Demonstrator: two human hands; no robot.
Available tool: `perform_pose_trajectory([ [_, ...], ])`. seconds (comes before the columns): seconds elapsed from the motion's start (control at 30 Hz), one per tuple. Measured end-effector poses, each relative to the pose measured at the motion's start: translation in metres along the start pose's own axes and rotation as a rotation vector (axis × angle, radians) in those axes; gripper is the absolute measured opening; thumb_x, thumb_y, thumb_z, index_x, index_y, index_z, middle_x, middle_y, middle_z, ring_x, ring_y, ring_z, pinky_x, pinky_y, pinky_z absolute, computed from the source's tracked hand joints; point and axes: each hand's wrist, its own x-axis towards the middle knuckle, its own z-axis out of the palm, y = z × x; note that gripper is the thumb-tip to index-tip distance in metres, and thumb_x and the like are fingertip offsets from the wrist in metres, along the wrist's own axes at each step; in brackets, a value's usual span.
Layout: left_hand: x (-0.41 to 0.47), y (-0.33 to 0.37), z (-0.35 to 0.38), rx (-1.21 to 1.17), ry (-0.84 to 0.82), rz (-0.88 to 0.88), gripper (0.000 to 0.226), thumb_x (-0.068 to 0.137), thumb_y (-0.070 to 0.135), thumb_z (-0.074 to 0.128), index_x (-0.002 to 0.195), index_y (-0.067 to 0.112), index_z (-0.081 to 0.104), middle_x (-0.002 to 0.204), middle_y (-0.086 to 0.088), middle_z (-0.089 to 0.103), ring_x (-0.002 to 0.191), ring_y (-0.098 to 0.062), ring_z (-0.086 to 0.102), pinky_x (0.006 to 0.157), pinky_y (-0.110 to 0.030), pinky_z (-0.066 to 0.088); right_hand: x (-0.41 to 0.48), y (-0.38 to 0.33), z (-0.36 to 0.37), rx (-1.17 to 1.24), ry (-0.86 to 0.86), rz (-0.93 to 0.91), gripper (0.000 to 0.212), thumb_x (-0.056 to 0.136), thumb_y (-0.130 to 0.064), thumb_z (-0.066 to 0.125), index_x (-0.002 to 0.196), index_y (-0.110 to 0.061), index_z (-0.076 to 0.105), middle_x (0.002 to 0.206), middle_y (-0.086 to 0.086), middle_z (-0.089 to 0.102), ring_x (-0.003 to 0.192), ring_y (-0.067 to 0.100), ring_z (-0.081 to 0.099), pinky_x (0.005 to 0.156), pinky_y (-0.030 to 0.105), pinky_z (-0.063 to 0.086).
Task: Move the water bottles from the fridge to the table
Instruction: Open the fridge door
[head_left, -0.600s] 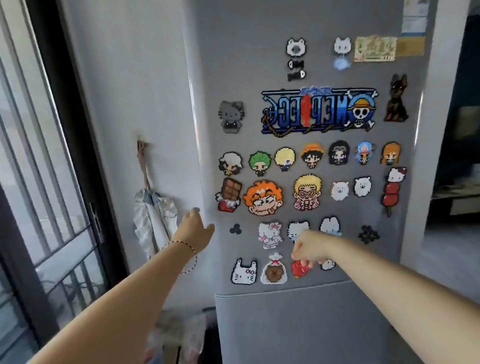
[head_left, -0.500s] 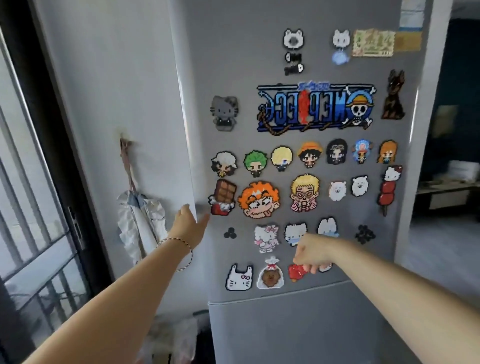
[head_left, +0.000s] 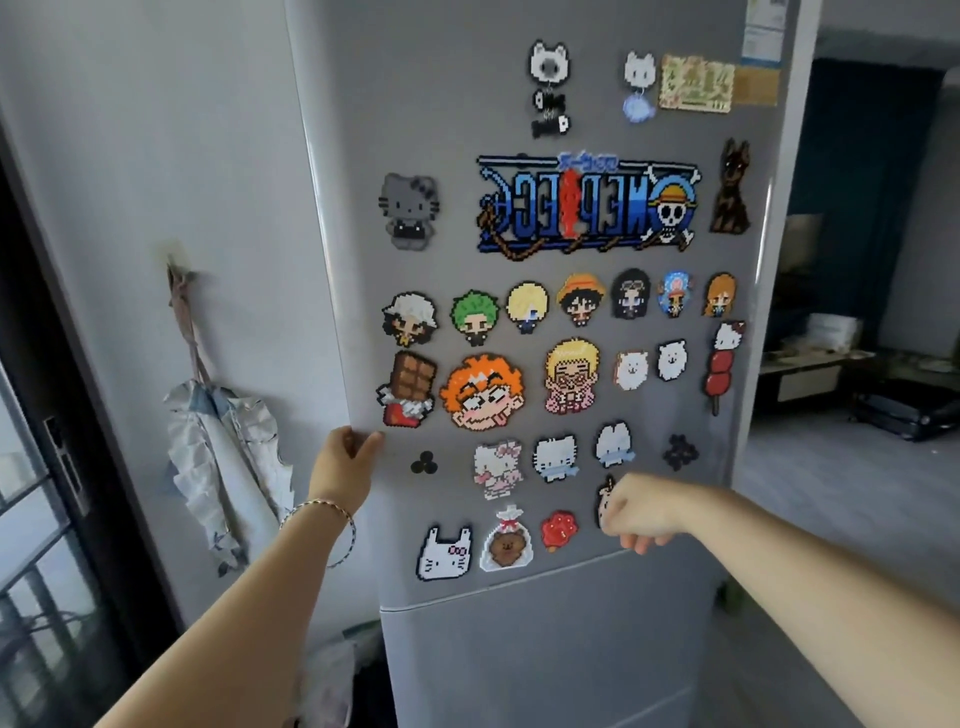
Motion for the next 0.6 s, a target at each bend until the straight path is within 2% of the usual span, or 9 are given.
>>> perform_pose_trajectory([
  [0.13, -0.008, 0.007, -0.001, 0.037, -0.002, 0.001, 0.018, 0.095, 0.023, 0.052, 0.094, 0.006, 0.047, 0.080, -0.006, 0.050, 0.079, -0.022, 0.047, 0.053, -0.024, 0.031, -0.011, 0.015, -0.004, 0.010, 0.011, 0.013, 0.035, 0.093, -0.020, 0.044, 0.119, -0.002, 0.059, 0.094, 0.004, 0.063, 0.067, 0.012, 0.057, 0.058, 0.021, 0.040],
  [0.23, -0.034, 0.010, -0.001, -0.016, 0.038, 0.026, 0.016, 0.095, 0.022, 0.052, 0.095, 0.007, 0.045, 0.077, -0.003, 0.048, 0.080, -0.022, 0.047, 0.054, -0.019, 0.033, -0.020, 0.024, -0.013, 0.023, 0.015, 0.002, 0.035, 0.093, -0.022, 0.046, 0.119, -0.003, 0.060, 0.089, 0.002, 0.064, 0.072, 0.013, 0.059, 0.061, 0.021, 0.042],
  [0.33, -0.071, 0.012, -0.004, -0.007, 0.051, 0.050, 0.019, 0.094, 0.025, 0.054, 0.099, 0.007, 0.048, 0.089, -0.008, 0.055, 0.079, -0.023, 0.050, 0.057, -0.025, 0.038, -0.031, 0.034, -0.018, 0.005, 0.012, -0.030, 0.035, 0.092, -0.023, 0.046, 0.119, -0.004, 0.060, 0.095, 0.004, 0.064, 0.080, 0.016, 0.061, 0.063, 0.021, 0.044],
  [0.47, -0.124, 0.028, -0.014, 0.082, 0.037, 0.018, 0.033, 0.090, 0.026, 0.060, 0.113, 0.003, 0.053, 0.104, -0.008, 0.061, 0.091, -0.026, 0.059, 0.076, -0.032, 0.045, -0.056, 0.060, -0.023, -0.044, -0.025, -0.087, 0.036, 0.094, -0.026, 0.046, 0.120, -0.005, 0.058, 0.096, 0.004, 0.065, 0.082, 0.017, 0.062, 0.064, 0.022, 0.045],
  [0.6, -0.191, 0.057, -0.007, 0.135, 0.089, 0.020, 0.029, 0.087, 0.026, 0.064, 0.106, 0.006, 0.053, 0.097, -0.005, 0.060, 0.088, -0.024, 0.058, 0.076, -0.031, 0.043, -0.085, 0.100, -0.033, -0.098, 0.020, -0.170, 0.035, 0.094, -0.023, 0.047, 0.118, -0.002, 0.060, 0.099, 0.008, 0.068, 0.076, 0.016, 0.060, 0.056, 0.020, 0.041],
])
